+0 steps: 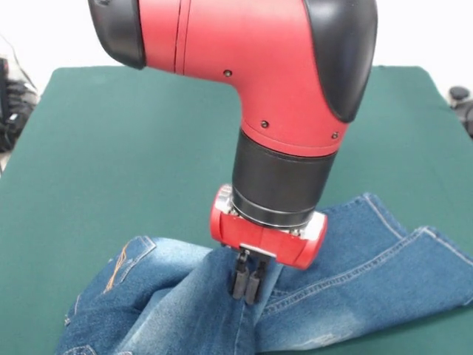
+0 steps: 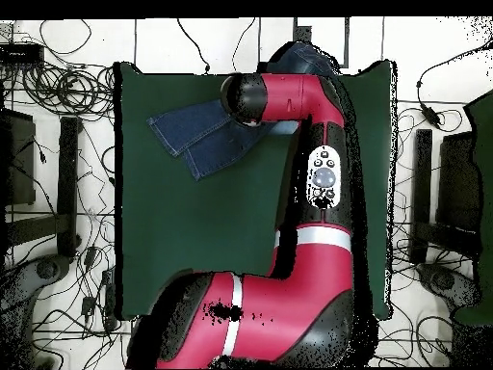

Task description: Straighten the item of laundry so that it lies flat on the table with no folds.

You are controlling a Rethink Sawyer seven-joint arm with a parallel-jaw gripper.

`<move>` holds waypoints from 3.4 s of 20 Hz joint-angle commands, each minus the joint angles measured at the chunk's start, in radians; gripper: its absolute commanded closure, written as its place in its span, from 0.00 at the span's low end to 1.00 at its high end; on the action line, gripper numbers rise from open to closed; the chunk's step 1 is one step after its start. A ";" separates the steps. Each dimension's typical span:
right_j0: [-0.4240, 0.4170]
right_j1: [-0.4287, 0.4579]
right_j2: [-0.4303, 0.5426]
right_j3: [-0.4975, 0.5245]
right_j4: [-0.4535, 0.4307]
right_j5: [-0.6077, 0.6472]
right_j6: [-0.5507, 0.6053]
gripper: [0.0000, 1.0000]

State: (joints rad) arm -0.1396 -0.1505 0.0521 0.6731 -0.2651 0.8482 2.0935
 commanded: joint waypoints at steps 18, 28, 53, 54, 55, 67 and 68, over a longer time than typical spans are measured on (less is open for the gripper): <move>0.033 -0.126 -0.082 0.288 0.099 -0.018 0.282 1.00; -0.009 -0.214 -0.102 0.394 0.093 0.045 0.196 1.00; -0.226 -0.288 0.013 0.904 0.159 -0.206 0.147 1.00; -0.229 -0.286 0.014 0.918 0.161 -0.216 0.155 1.00; -0.233 -0.281 0.017 0.929 0.166 -0.220 0.161 1.00; -0.197 -0.291 -0.033 1.054 0.242 -0.231 0.274 1.00; -0.193 -0.296 -0.038 1.066 0.254 -0.213 0.283 1.00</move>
State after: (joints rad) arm -0.3863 -0.4575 -0.0415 1.5150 -0.0849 0.5775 2.1791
